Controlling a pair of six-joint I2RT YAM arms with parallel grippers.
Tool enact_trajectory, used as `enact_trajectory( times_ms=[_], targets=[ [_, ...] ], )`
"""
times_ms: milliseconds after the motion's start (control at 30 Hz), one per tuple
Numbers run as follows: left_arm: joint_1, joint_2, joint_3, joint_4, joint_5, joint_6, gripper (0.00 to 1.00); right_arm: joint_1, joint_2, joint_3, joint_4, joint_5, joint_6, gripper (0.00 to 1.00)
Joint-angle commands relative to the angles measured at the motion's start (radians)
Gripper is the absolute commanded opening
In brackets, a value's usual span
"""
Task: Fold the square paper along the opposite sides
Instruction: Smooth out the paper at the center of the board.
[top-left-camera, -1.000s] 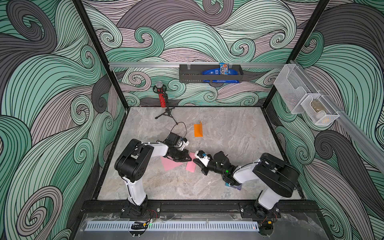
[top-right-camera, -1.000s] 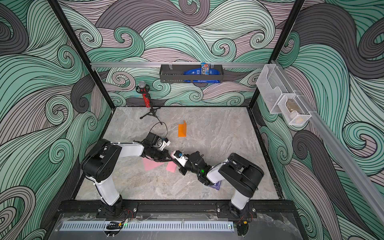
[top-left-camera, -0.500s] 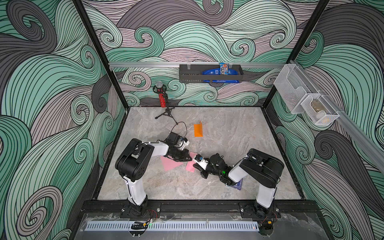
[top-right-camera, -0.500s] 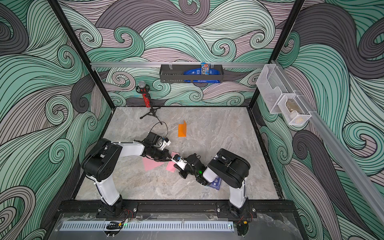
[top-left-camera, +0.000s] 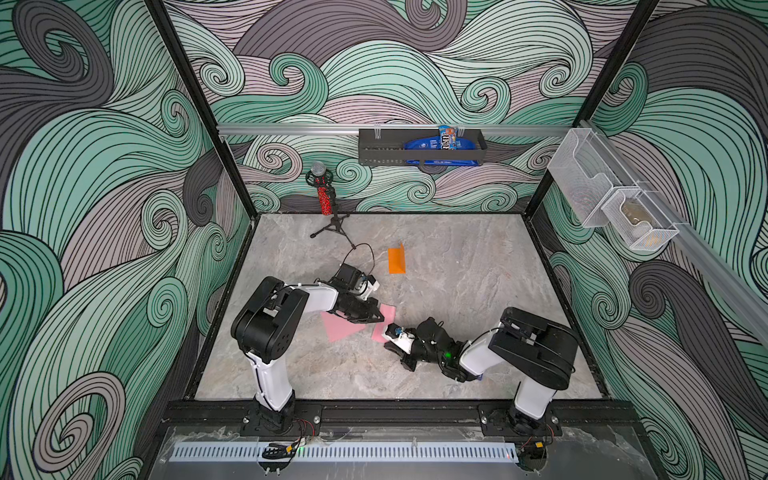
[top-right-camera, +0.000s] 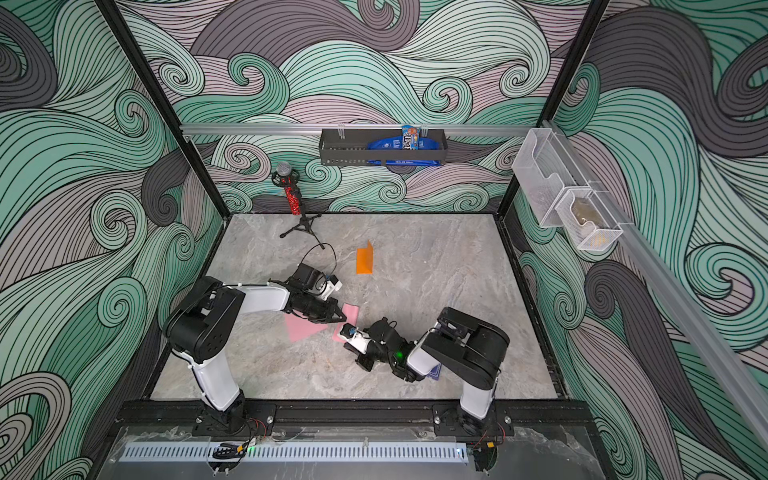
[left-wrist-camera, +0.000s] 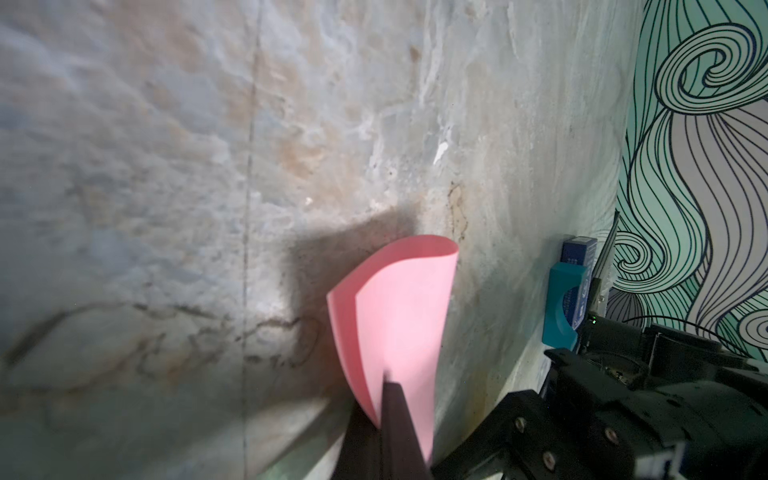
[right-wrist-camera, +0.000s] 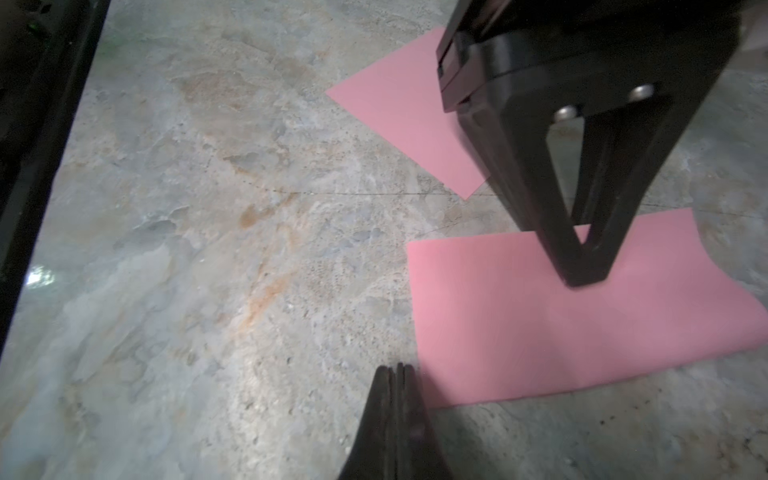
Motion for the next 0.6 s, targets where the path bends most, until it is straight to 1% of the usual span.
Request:
enact_trajectory(
  times_ms=[0,100,167,300,400,567],
  targets=[
    [-0.006,-0.004,-0.006,-0.049,-0.066,0.002,0.00,-0.001,-0.077,-0.050,-0.111,-0.003,0.030,0.03],
    [-0.020,-0.018,-0.019,-0.073,-0.092,-0.003,0.00,-0.069,-0.178,-0.093,0.060,-0.019,0.099,0.04],
    [-0.032,-0.019,-0.021,-0.092,-0.104,-0.001,0.00,-0.105,-0.169,-0.072,0.122,-0.013,0.108,0.04],
    [-0.042,-0.018,-0.032,-0.115,-0.130,-0.005,0.00,-0.139,-0.046,0.040,0.119,0.016,0.050,0.02],
    [-0.043,-0.021,-0.037,-0.112,-0.132,-0.008,0.00,-0.154,0.042,0.102,0.124,0.013,0.029,0.01],
    [-0.043,-0.010,-0.032,-0.111,-0.120,-0.013,0.00,-0.185,0.136,0.130,0.121,0.025,0.011,0.00]
  ],
)
